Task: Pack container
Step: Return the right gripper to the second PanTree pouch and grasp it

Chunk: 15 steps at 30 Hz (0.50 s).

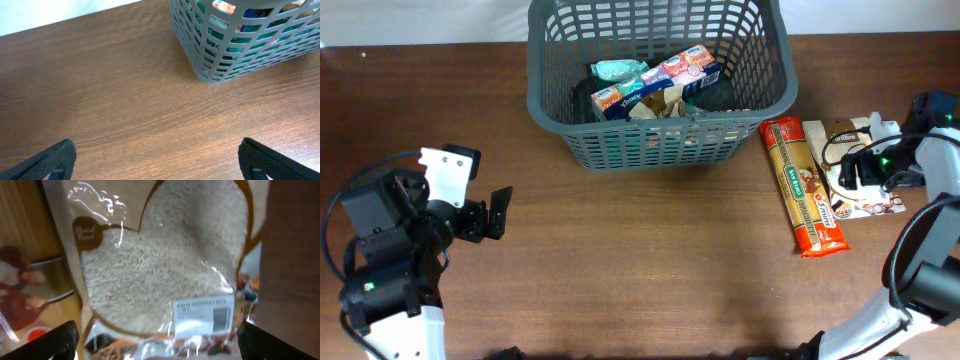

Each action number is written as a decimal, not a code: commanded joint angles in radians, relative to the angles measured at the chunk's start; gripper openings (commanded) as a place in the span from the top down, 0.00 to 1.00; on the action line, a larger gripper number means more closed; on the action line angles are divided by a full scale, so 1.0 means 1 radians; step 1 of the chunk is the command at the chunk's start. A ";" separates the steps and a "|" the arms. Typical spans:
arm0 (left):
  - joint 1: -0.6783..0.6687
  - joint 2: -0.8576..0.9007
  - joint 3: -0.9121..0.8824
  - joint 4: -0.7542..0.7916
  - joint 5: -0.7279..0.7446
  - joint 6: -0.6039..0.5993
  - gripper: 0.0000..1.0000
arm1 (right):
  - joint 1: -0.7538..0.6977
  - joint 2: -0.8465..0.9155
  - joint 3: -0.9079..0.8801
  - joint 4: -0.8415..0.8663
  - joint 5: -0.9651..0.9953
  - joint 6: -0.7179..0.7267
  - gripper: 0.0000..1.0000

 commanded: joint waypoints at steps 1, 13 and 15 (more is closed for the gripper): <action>0.005 -0.002 -0.008 -0.018 -0.023 -0.002 0.01 | 0.003 0.061 -0.008 0.034 0.010 -0.097 0.00; 0.005 -0.002 -0.008 -0.040 -0.034 -0.002 0.01 | 0.004 0.232 -0.008 0.119 0.022 -0.095 0.37; 0.005 -0.002 -0.008 -0.042 -0.034 -0.002 0.01 | 0.004 0.248 -0.008 0.121 0.007 -0.096 0.51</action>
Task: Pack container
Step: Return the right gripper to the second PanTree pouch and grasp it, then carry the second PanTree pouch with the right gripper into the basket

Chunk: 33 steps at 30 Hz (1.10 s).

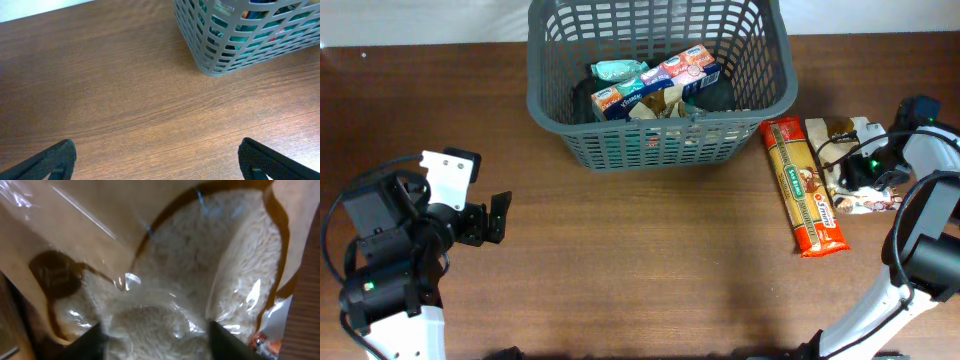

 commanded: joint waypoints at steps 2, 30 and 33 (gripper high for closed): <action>0.005 -0.002 -0.008 -0.004 -0.008 -0.002 0.01 | -0.001 0.114 -0.026 0.006 -0.031 -0.005 0.67; 0.005 -0.002 -0.008 -0.003 -0.008 -0.002 0.01 | 0.071 0.050 1.092 -0.423 -0.383 0.226 0.97; 0.005 -0.002 -0.008 -0.003 -0.008 -0.002 0.01 | 0.136 0.045 1.208 -0.434 -0.513 0.225 0.97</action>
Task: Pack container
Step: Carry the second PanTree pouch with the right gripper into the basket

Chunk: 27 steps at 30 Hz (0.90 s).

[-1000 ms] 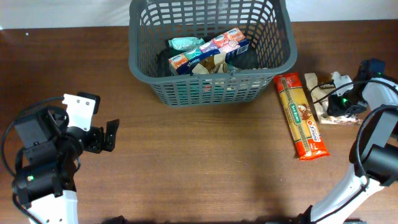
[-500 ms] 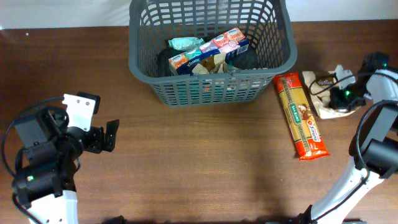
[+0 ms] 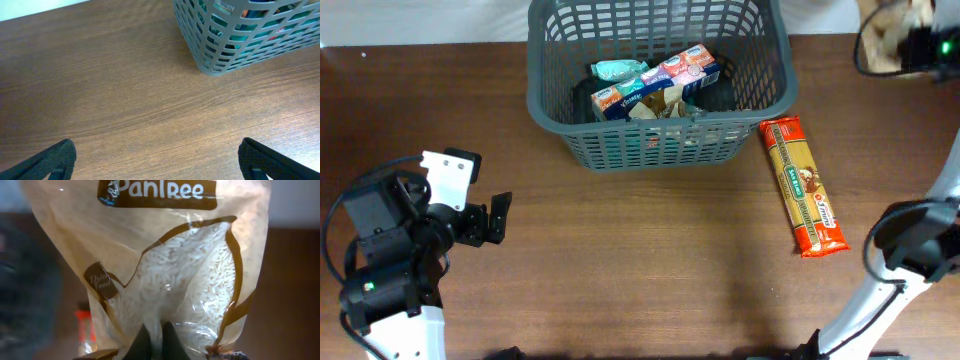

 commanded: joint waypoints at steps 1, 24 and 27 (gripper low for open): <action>0.005 -0.002 -0.008 0.000 -0.007 -0.002 0.01 | 0.101 -0.059 0.138 0.000 -0.214 0.023 0.97; 0.005 -0.002 -0.008 0.019 0.020 -0.002 0.01 | 0.619 -0.021 -0.054 -0.023 -0.011 -0.094 0.66; 0.005 -0.002 -0.008 0.019 0.020 -0.002 0.01 | 0.619 -0.022 -0.061 -0.027 0.035 -0.084 0.34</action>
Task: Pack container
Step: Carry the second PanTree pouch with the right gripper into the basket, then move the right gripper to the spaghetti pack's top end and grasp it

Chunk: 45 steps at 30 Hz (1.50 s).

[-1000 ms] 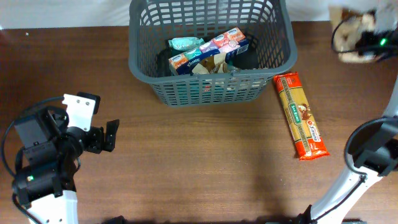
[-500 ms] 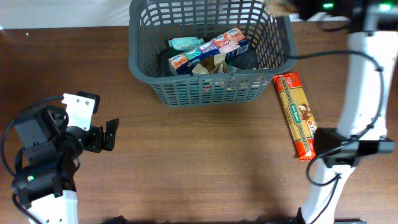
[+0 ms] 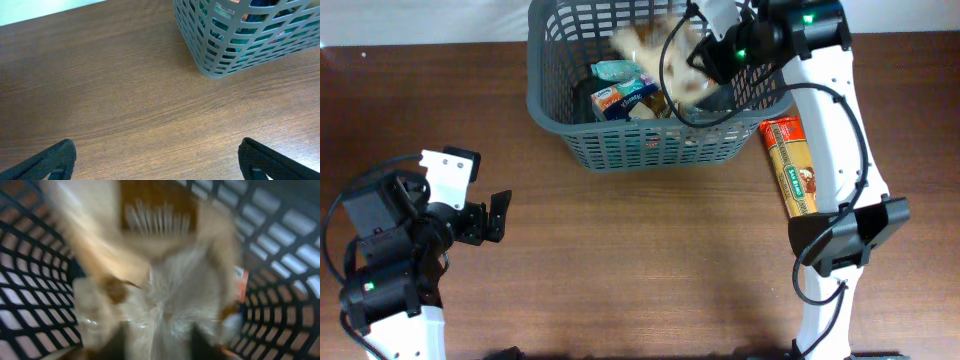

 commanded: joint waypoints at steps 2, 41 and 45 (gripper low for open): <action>0.005 -0.002 -0.008 0.005 0.018 -0.002 0.01 | -0.001 -0.023 0.010 0.007 0.092 0.002 0.14; 0.005 -0.002 -0.008 0.008 0.036 0.012 0.01 | -0.626 -0.109 -0.718 -0.310 0.201 0.040 0.04; 0.005 -0.002 -0.008 0.008 0.036 0.027 0.01 | -0.586 -0.110 -0.759 -0.291 0.201 -0.030 0.04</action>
